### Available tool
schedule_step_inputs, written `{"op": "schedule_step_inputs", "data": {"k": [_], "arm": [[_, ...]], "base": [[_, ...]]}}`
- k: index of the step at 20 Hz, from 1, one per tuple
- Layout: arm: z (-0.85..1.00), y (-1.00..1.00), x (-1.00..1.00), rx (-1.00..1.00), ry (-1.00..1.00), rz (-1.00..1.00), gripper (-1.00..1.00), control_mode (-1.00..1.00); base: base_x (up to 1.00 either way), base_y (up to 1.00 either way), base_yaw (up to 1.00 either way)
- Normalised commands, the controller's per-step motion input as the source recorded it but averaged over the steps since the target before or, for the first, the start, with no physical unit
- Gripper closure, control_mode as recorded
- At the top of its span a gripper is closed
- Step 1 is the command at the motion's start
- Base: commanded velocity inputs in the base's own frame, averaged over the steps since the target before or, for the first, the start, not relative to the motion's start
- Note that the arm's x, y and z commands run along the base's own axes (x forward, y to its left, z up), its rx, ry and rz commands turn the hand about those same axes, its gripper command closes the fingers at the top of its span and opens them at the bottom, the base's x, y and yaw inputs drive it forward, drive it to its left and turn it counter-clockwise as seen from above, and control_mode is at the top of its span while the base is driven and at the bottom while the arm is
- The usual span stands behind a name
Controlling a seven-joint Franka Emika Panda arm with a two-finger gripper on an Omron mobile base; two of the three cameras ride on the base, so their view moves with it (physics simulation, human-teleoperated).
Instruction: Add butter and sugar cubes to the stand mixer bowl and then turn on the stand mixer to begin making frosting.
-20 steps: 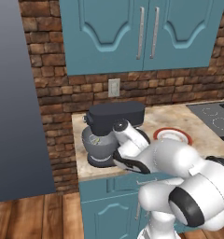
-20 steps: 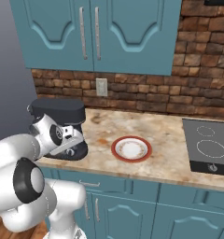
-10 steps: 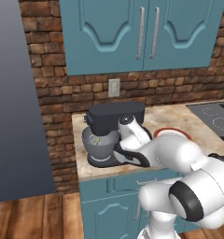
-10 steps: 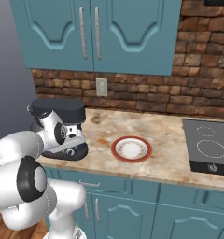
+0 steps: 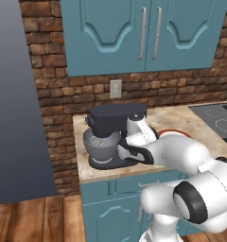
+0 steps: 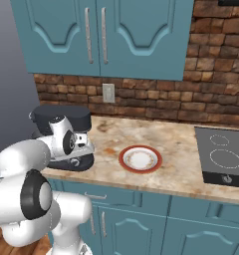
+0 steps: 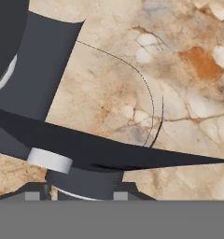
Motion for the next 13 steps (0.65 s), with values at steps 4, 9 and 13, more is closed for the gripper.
{"op": "schedule_step_inputs", "data": {"k": [4,9,13], "arm": [[-0.04,-0.64,0.00,0.08,0.06,0.00,1.00,-1.00],[-0.25,-0.65,0.00,0.09,0.08,0.00,1.00,-1.00],[-0.32,-0.56,0.00,0.08,0.08,0.00,1.00,-1.00]], "base": [[0.00,0.00,0.00],[0.00,0.00,0.00],[0.00,0.00,0.00]]}}
